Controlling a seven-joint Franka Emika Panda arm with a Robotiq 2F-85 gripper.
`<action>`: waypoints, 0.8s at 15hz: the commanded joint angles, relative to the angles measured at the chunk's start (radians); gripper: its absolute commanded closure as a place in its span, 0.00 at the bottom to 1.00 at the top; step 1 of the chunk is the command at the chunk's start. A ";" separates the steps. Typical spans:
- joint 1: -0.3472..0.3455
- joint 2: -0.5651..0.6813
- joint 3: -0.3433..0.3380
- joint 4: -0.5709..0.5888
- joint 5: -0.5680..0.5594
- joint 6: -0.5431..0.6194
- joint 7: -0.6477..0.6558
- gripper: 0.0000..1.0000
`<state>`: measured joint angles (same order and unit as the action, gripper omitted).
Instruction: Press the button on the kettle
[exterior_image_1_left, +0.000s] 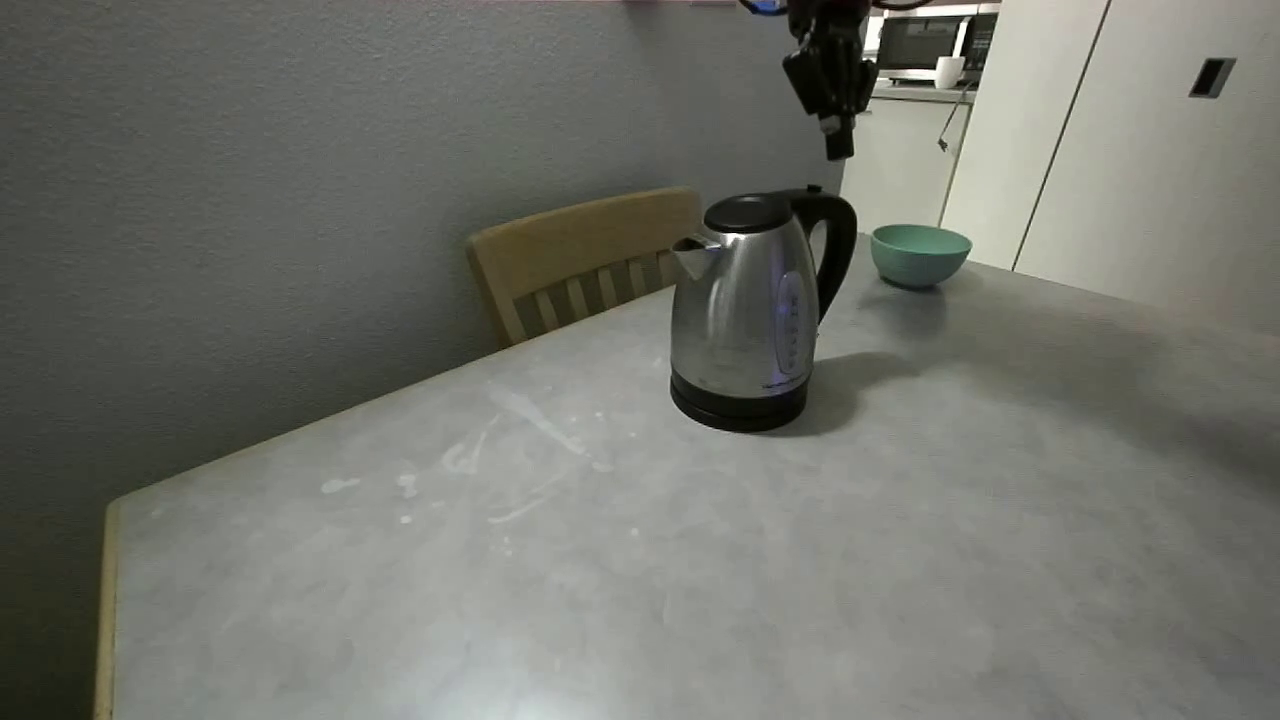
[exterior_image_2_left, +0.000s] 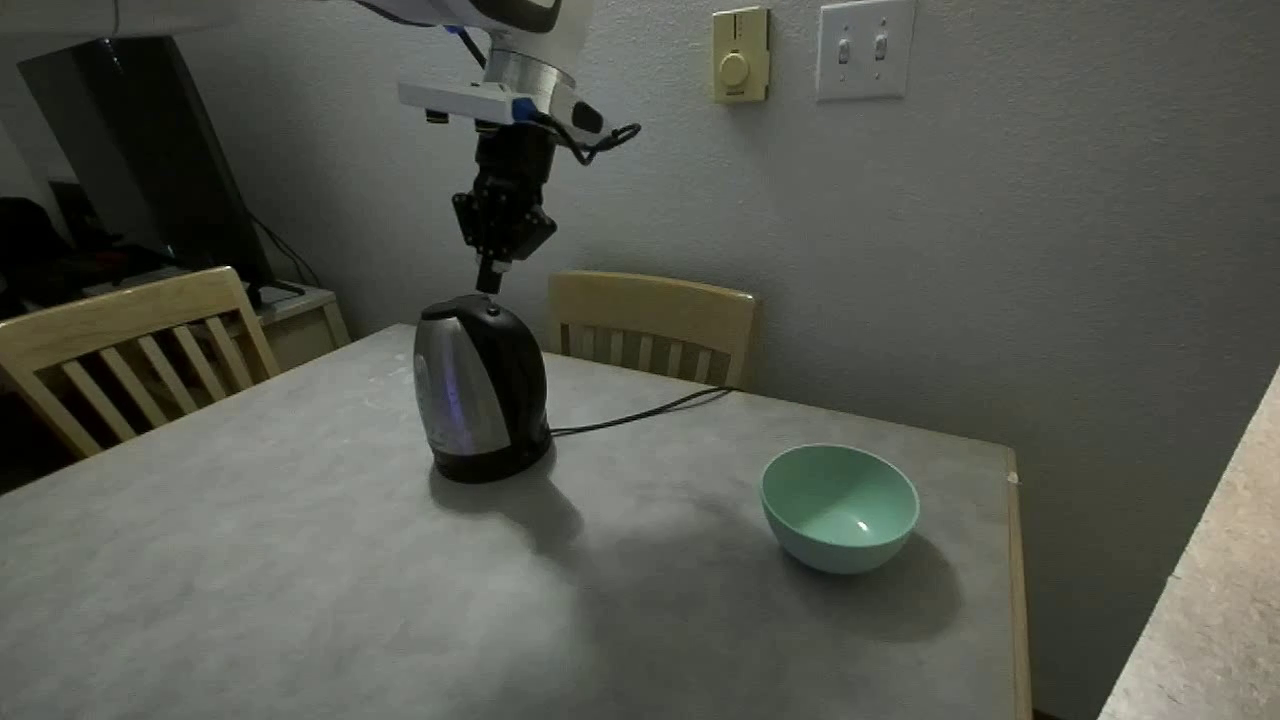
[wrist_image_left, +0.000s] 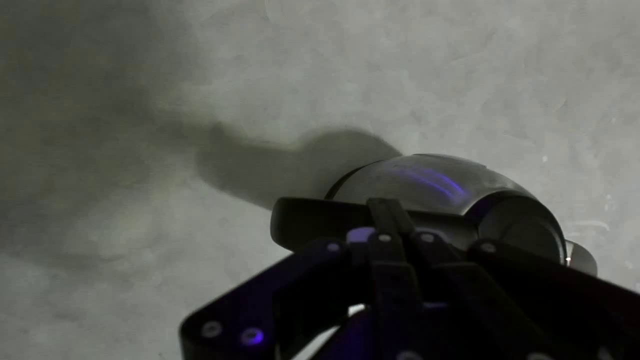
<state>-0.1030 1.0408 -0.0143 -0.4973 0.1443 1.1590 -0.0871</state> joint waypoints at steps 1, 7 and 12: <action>0.016 -0.002 -0.005 0.020 -0.025 -0.009 -0.050 1.00; 0.008 0.000 0.000 0.003 -0.003 0.001 -0.018 0.99; 0.000 0.019 -0.001 0.026 -0.006 0.127 -0.053 1.00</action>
<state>-0.0951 1.0407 -0.0141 -0.4938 0.1408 1.2105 -0.1091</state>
